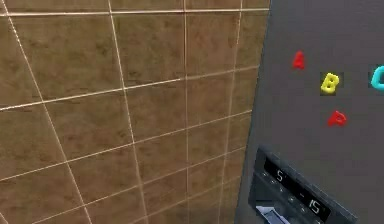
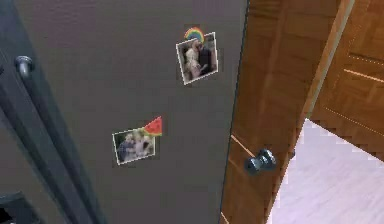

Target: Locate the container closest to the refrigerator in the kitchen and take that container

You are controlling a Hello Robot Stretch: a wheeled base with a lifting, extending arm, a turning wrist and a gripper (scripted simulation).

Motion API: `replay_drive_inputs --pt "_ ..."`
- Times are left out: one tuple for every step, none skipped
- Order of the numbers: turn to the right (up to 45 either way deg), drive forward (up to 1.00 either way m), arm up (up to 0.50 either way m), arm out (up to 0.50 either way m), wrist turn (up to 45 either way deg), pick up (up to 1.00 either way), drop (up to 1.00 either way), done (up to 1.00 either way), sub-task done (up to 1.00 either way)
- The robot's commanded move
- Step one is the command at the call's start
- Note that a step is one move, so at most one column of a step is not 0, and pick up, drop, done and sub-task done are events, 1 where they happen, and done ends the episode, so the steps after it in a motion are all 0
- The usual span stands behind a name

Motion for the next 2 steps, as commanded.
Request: replay_drive_inputs --pt "-45.0 0.0 0.0 0.0 0.0 0.0 0.0 0.0 0.0" --pt "-45.0 0.0 0.0 0.0 0.0 0.0 0.0 0.0 0.0"
